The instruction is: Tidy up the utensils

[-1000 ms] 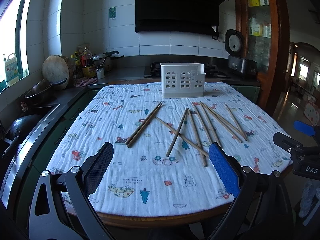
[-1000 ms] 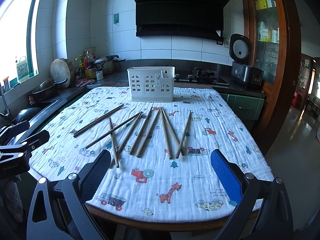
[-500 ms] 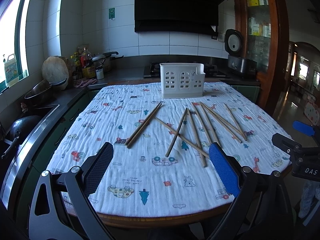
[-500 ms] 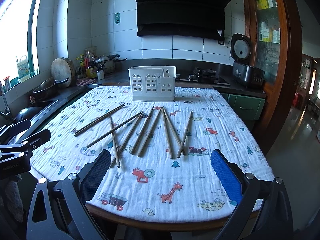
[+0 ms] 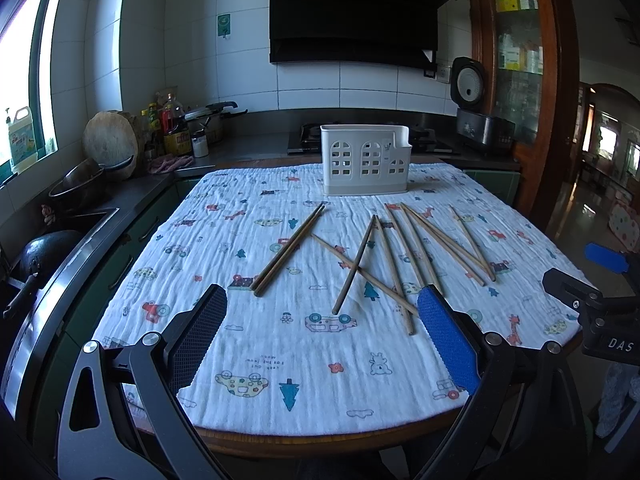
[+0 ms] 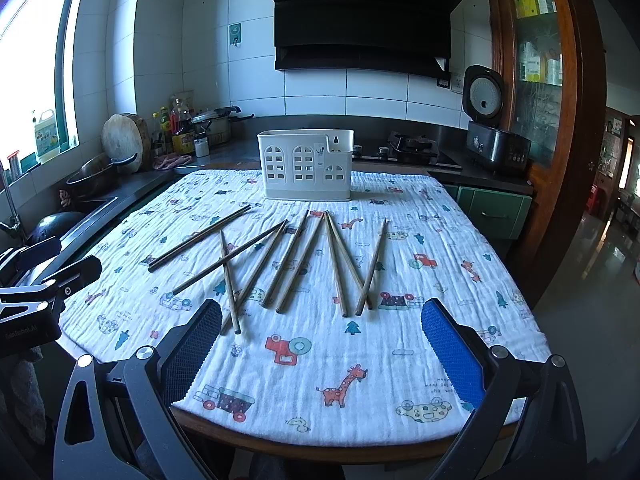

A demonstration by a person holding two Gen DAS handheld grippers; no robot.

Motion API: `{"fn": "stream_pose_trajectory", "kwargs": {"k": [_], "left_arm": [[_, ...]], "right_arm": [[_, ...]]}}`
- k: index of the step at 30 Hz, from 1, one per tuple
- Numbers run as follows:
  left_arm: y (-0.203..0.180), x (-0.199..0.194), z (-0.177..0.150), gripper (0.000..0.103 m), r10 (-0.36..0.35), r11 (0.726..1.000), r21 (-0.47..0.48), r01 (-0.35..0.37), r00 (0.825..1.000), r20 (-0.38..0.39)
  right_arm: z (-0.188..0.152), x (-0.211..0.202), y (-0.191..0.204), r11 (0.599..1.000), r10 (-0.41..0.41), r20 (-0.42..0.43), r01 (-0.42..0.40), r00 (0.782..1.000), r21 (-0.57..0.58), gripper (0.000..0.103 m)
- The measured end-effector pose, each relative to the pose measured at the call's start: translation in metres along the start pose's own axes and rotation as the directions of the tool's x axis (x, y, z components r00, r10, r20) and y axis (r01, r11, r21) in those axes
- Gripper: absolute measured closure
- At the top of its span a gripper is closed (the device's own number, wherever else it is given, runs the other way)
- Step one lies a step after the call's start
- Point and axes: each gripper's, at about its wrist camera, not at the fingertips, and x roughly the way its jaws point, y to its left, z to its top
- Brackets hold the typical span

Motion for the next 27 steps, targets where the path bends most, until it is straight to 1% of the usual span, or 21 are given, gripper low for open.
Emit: {"fn": "stream_pose_trajectory", "kwargs": {"k": [15, 27], "left_arm": [[0.001, 0.004, 0.0, 0.008, 0.001, 1.0, 0.0, -0.001, 1.0, -0.009], [0.007, 0.026, 0.008, 0.008, 0.001, 1.0, -0.003, -0.001, 0.999, -0.051]], "right_arm": [[0.001, 0.005, 0.003, 1.0, 0.012, -0.014, -0.012, 1.0, -0.008, 0.006], [0.006, 0.021, 0.002, 0.999, 0.01, -0.047, -0.012, 0.999, -0.034, 0.006]]}}
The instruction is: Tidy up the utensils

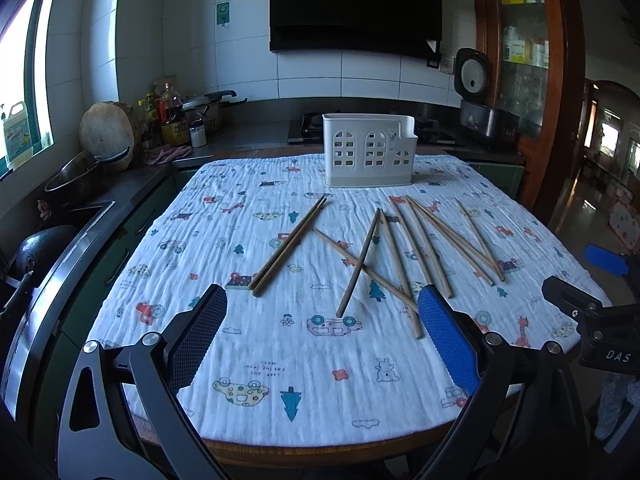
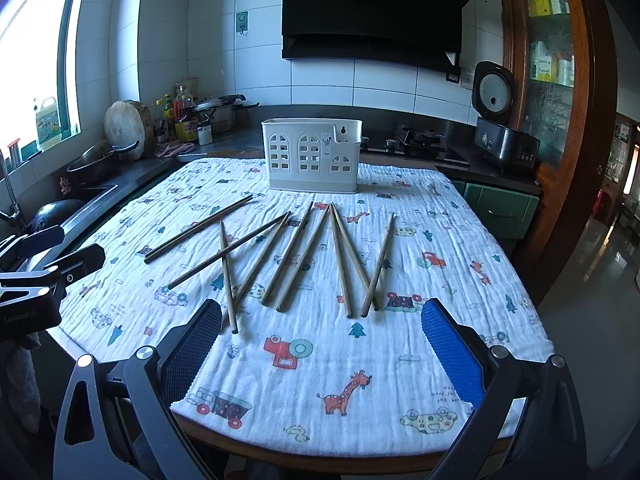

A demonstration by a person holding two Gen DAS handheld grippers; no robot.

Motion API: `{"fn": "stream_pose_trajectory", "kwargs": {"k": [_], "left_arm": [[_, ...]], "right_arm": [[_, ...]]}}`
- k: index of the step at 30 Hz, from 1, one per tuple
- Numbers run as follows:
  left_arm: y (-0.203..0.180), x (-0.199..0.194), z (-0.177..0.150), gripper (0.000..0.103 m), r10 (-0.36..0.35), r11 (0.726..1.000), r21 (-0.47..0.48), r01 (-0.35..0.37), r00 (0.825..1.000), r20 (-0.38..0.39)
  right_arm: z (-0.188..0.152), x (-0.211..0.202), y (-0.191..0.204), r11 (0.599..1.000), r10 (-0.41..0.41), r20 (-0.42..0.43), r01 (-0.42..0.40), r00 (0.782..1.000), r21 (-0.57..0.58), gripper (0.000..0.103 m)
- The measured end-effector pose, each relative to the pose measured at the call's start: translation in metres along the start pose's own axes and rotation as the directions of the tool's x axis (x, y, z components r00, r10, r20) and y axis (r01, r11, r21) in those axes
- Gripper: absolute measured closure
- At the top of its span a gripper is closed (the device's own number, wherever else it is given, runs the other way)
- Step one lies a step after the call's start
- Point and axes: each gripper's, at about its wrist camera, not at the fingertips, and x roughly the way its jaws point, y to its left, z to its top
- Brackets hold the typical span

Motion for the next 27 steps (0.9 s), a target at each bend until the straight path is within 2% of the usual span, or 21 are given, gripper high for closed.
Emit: {"fn": "stream_pose_trajectory", "kwargs": {"k": [19, 24, 27], "left_arm": [[-0.004, 0.06, 0.005, 0.011, -0.052, 0.999, -0.002, 0.052, 0.991, -0.123], [0.007, 0.075, 0.007, 0.018, -0.081, 0.996, -0.038, 0.076, 0.984, -0.161], [0.013, 0.084, 0.007, 0.024, -0.07, 0.997, -0.041, 0.064, 0.981, -0.18]], "right_arm": [[0.003, 0.054, -0.017, 1.0, 0.011, -0.113, -0.012, 0.994, -0.009, 0.006], [0.006, 0.066, -0.022, 1.0, 0.006, -0.127, -0.007, 0.992, -0.008, 0.006], [0.009, 0.072, -0.024, 1.0, 0.004, -0.131, -0.005, 0.991, -0.005, 0.006]]}}
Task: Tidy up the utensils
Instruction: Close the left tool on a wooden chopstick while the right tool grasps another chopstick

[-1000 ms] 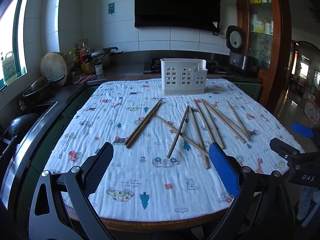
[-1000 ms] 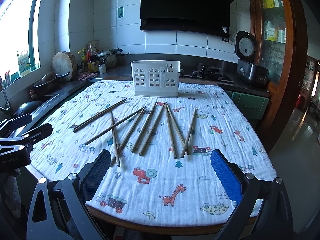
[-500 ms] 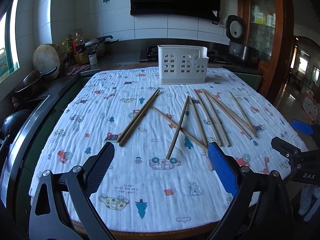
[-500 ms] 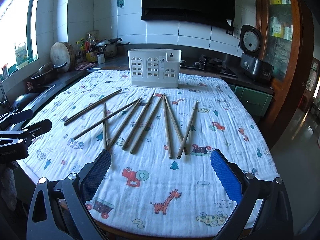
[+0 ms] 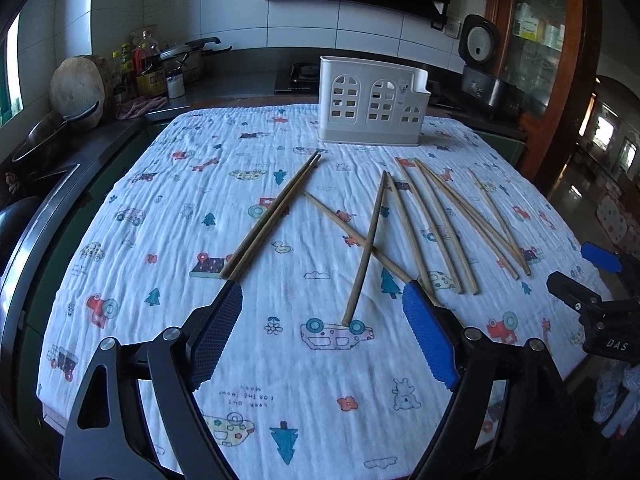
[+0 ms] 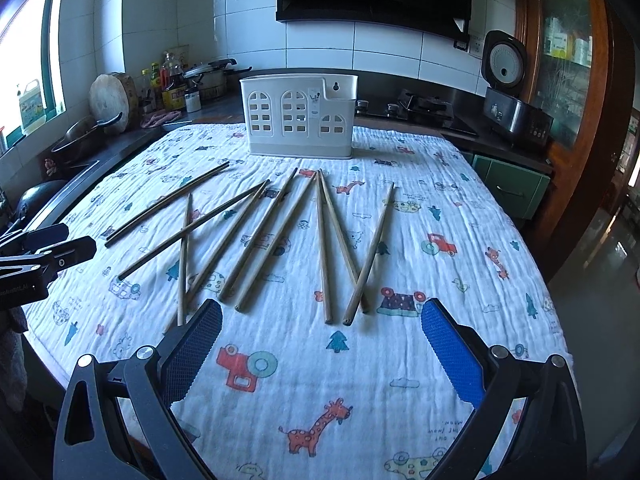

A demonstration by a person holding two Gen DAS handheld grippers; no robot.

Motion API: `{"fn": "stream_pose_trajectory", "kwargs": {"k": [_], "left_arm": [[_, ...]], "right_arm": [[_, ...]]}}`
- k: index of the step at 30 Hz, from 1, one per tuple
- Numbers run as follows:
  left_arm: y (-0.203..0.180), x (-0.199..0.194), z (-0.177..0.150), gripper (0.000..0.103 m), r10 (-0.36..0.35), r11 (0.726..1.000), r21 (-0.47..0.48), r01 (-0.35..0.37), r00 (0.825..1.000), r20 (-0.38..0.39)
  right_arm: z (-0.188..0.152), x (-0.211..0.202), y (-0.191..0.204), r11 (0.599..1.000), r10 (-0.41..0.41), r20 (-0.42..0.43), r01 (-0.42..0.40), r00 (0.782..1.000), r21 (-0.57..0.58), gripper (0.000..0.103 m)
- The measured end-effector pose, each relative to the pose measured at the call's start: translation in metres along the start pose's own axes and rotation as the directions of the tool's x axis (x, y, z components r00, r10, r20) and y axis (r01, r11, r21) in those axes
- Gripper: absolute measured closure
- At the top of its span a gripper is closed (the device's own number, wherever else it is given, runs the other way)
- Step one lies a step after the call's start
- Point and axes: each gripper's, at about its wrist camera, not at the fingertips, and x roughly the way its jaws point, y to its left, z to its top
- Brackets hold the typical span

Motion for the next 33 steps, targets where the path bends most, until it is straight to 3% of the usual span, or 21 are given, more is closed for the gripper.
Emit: {"fn": "stream_pose_trajectory", "kwargs": {"k": [5, 13, 24, 26, 29, 33], "left_arm": [[0.009, 0.013, 0.006, 0.031, 0.009, 1.0, -0.007, -0.009, 1.0, -0.026], [0.009, 0.029, 0.006, 0.032, -0.006, 1.0, -0.006, 0.005, 0.998, -0.069], [0.017, 0.042, 0.021, 0.039, 0.001, 1.0, 0.015, 0.0, 0.997, -0.082], [0.019, 0.044, 0.026, 0.04, 0.006, 1.0, 0.022, -0.004, 0.997, -0.078], [0.023, 0.047, 0.033, 0.041, 0.015, 0.999, 0.029, -0.013, 0.997, -0.074], [0.033, 0.053, 0.041, 0.044, 0.012, 1.0, 0.013, -0.011, 0.997, -0.074]], "right_arm": [[0.006, 0.01, -0.002, 1.0, -0.001, -0.013, 0.001, 1.0, -0.005, 0.006], [0.009, 0.027, -0.003, 1.0, 0.002, -0.047, -0.002, 0.999, -0.005, 0.006], [0.022, 0.046, -0.014, 1.0, 0.002, -0.073, 0.0, 0.997, 0.015, 0.008], [0.025, 0.049, -0.019, 1.0, -0.003, -0.074, 0.004, 0.997, 0.022, 0.01], [0.029, 0.055, -0.028, 0.999, -0.004, -0.085, 0.007, 0.996, 0.043, 0.021], [0.035, 0.061, -0.041, 0.998, -0.015, -0.09, 0.021, 0.996, 0.063, 0.024]]}}
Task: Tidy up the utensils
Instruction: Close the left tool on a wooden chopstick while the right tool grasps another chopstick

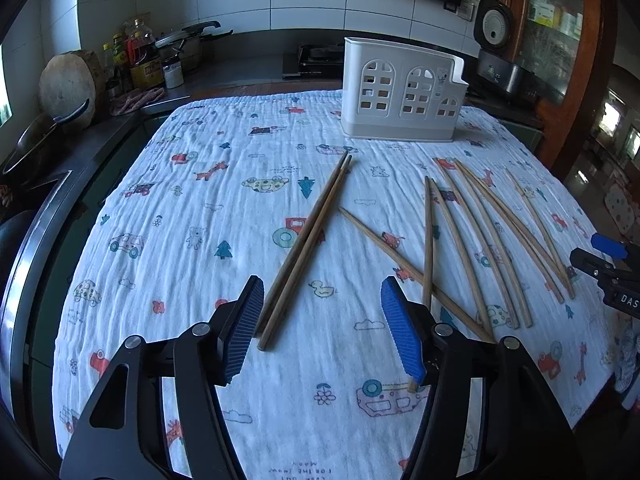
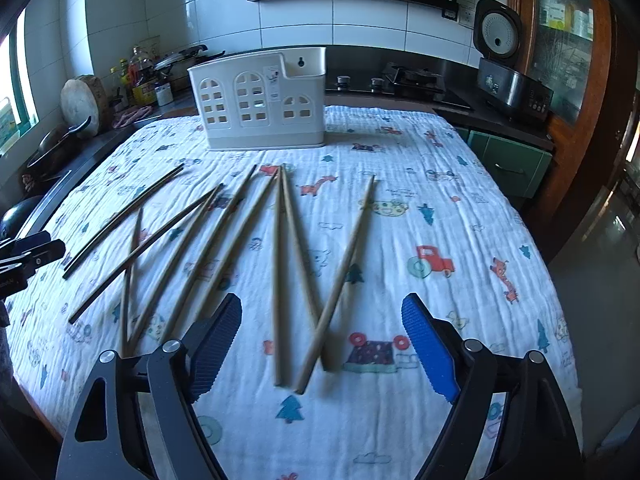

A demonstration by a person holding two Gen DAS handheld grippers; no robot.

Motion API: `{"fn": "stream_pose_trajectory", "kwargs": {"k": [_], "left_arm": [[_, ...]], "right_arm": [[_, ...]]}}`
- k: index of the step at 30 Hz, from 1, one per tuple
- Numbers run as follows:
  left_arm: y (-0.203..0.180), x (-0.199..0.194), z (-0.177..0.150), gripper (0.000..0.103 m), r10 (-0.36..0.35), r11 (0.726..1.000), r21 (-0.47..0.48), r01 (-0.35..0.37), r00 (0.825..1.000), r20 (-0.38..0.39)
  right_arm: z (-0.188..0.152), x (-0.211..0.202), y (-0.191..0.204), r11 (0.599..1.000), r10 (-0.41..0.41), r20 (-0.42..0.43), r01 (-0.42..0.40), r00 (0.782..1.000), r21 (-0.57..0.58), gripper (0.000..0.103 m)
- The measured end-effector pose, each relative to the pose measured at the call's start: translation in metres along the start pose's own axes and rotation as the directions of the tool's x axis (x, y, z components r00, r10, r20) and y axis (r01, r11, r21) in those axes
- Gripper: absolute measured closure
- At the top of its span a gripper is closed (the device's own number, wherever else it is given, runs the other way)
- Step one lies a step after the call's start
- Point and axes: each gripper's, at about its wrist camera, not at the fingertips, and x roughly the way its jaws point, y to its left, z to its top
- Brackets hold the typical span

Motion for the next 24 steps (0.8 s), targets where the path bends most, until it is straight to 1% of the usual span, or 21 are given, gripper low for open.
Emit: {"fn": "stream_pose_trajectory", "kwargs": {"k": [4, 7, 9, 10, 16, 17, 19, 20, 24], "left_arm": [[0.011, 0.007, 0.007, 0.046, 0.015, 1.0, -0.003, -0.015, 1.0, -0.005], [0.019, 0.013, 0.012, 0.051, 0.019, 1.0, -0.001, -0.019, 1.0, -0.013], [0.024, 0.016, 0.015, 0.053, 0.018, 1.0, -0.001, -0.018, 1.0, -0.017], [0.026, 0.018, 0.016, 0.054, 0.019, 1.0, -0.001, -0.019, 1.0, -0.019], [0.04, 0.029, 0.023, 0.068, -0.004, 1.0, -0.011, 0.004, 0.999, -0.037], [0.042, 0.032, 0.024, 0.071, -0.011, 1.0, -0.011, 0.011, 0.999, -0.042], [0.044, 0.038, 0.026, 0.073, -0.012, 1.0, -0.01, 0.012, 0.999, -0.052], [0.045, 0.04, 0.026, 0.075, -0.013, 1.0, -0.004, 0.013, 0.998, -0.055], [0.048, 0.049, 0.028, 0.079, -0.03, 0.999, 0.017, 0.031, 0.997, -0.077]], "right_arm": [[0.004, 0.006, -0.009, 1.0, -0.001, -0.014, 0.002, 1.0, 0.026, 0.03], [0.005, 0.01, -0.011, 0.999, -0.004, -0.02, 0.004, 1.0, 0.033, 0.037], [0.005, 0.014, -0.013, 0.999, -0.007, -0.024, 0.008, 1.0, 0.045, 0.046], [0.005, 0.015, -0.013, 0.999, -0.01, -0.028, 0.011, 1.0, 0.052, 0.047], [0.007, 0.028, -0.017, 0.996, -0.006, -0.059, 0.011, 0.998, 0.088, 0.066], [0.007, 0.03, -0.017, 0.996, -0.002, -0.064, 0.008, 0.998, 0.091, 0.069], [0.008, 0.033, -0.015, 0.996, -0.002, -0.071, 0.008, 0.997, 0.092, 0.071], [0.007, 0.034, -0.015, 0.996, -0.006, -0.072, 0.012, 0.997, 0.09, 0.075], [0.008, 0.042, -0.014, 0.995, -0.007, -0.088, 0.016, 0.996, 0.1, 0.082]]}}
